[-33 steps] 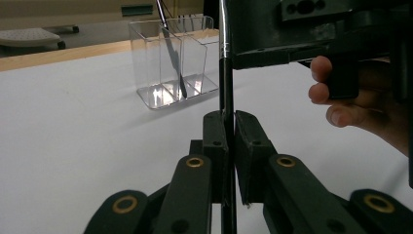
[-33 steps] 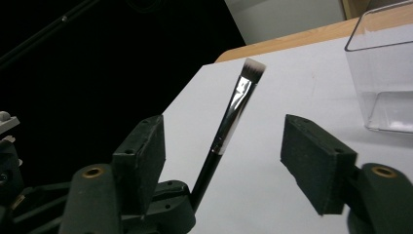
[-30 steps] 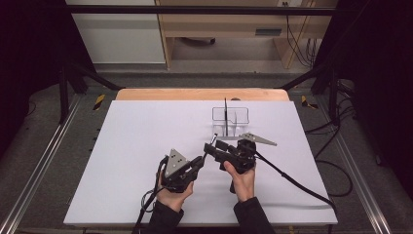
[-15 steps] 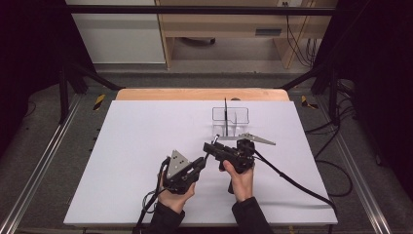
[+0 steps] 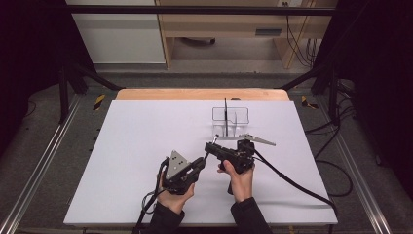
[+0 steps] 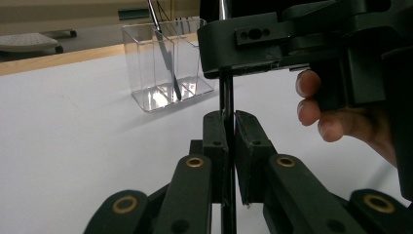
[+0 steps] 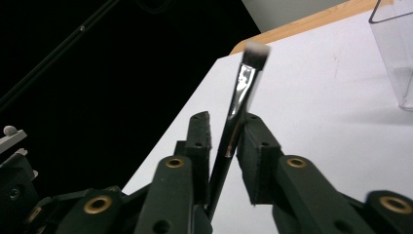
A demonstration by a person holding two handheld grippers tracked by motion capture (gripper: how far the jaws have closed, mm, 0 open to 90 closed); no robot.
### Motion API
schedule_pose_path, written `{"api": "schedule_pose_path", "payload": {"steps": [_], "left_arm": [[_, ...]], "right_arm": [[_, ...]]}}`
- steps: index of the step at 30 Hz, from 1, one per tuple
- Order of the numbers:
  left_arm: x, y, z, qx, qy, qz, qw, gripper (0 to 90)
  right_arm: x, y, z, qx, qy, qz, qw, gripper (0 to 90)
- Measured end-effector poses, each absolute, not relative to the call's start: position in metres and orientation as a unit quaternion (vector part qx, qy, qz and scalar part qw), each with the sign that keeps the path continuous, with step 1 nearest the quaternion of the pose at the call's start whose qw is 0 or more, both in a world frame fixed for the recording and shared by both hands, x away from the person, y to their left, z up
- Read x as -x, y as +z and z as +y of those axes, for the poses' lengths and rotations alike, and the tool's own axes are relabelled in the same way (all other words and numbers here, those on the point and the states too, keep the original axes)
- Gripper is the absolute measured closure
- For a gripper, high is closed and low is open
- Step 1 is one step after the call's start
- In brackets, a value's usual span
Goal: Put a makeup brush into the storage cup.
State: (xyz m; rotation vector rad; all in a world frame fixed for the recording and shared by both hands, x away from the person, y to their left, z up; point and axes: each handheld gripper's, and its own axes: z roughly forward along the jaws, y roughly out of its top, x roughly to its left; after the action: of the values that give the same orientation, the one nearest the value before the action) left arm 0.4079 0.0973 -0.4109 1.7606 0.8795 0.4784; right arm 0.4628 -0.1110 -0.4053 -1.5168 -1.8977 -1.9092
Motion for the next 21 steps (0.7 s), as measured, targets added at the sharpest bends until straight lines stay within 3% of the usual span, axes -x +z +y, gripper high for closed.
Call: {"api": "schedule_pose_path", "payload": {"steps": [14,21], "left_arm": [[-0.4092,-0.4095,0.0996,-0.741,0.190,0.359,0.535,82.2],[-0.4125,-0.4026,0.1045,-0.759,0.194,0.350,0.513,66.6]], "right_arm": [[-0.4601,-0.4037,-0.1120,0.474,-0.632,-0.612,0.036,83.9],[-0.4592,-0.4028,-0.1127,0.471,-0.633,-0.615,0.011,83.8]]}}
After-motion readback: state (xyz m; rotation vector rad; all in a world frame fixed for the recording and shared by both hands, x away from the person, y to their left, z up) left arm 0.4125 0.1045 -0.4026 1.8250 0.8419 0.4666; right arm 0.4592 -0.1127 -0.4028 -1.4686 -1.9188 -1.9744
